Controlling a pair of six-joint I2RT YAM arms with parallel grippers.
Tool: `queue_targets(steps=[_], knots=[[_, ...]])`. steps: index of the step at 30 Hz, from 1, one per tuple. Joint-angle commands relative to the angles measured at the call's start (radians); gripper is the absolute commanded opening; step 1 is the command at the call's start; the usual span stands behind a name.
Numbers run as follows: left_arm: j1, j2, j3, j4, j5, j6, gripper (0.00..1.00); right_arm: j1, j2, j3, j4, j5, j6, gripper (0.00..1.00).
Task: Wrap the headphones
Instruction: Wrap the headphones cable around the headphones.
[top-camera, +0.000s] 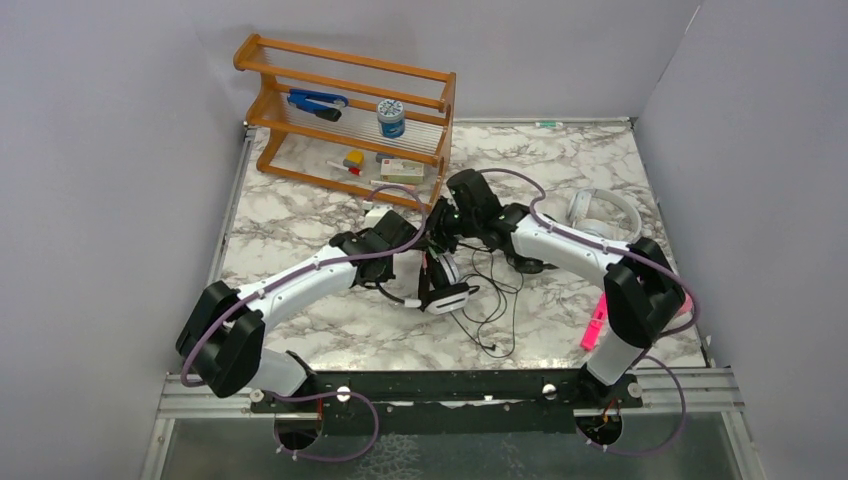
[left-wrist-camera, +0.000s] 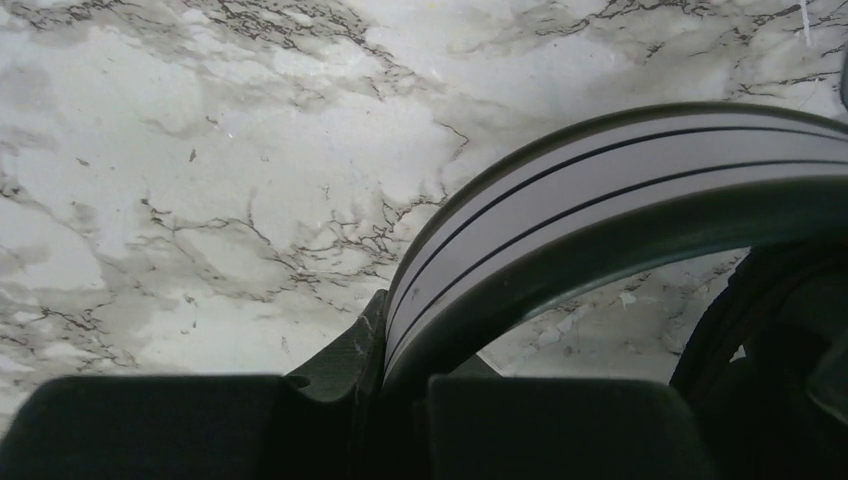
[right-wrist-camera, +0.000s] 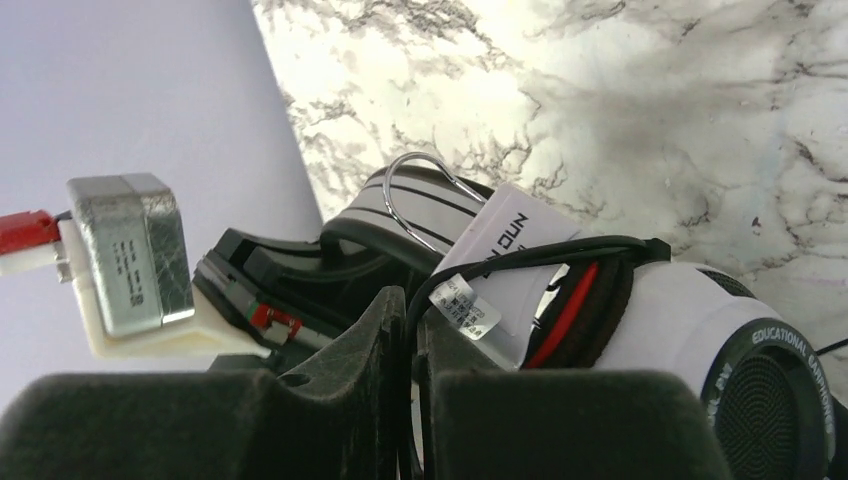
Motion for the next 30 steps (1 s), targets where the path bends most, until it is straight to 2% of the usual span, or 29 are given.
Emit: queue_targets(steps=[1,7,11,17,20,22,27,30], knots=[[-0.003,-0.073,-0.032,0.102,0.127,-0.059,0.0,0.06,0.059,0.09,-0.101,0.211,-0.077,0.13],[-0.003,-0.132,-0.091,0.16,0.135,-0.103,0.0,0.109,0.113,0.151,-0.221,0.284,-0.165,0.14],[-0.001,-0.182,-0.12,0.207,0.14,-0.132,0.0,0.146,0.105,0.157,-0.252,0.315,-0.239,0.17],[0.001,-0.282,-0.197,0.267,0.107,-0.239,0.0,0.156,0.067,0.18,-0.33,0.372,-0.376,0.17],[0.007,-0.317,-0.222,0.277,0.093,-0.282,0.0,0.157,0.052,0.184,-0.362,0.379,-0.41,0.28],[0.011,-0.336,-0.234,0.291,0.093,-0.296,0.0,0.158,0.054,0.195,-0.374,0.364,-0.422,0.29],[0.014,-0.373,-0.248,0.308,0.067,-0.309,0.0,0.164,0.056,0.236,-0.404,0.354,-0.458,0.21],[0.017,-0.396,-0.248,0.312,0.035,-0.287,0.0,0.164,0.037,0.256,-0.44,0.36,-0.48,0.11]])
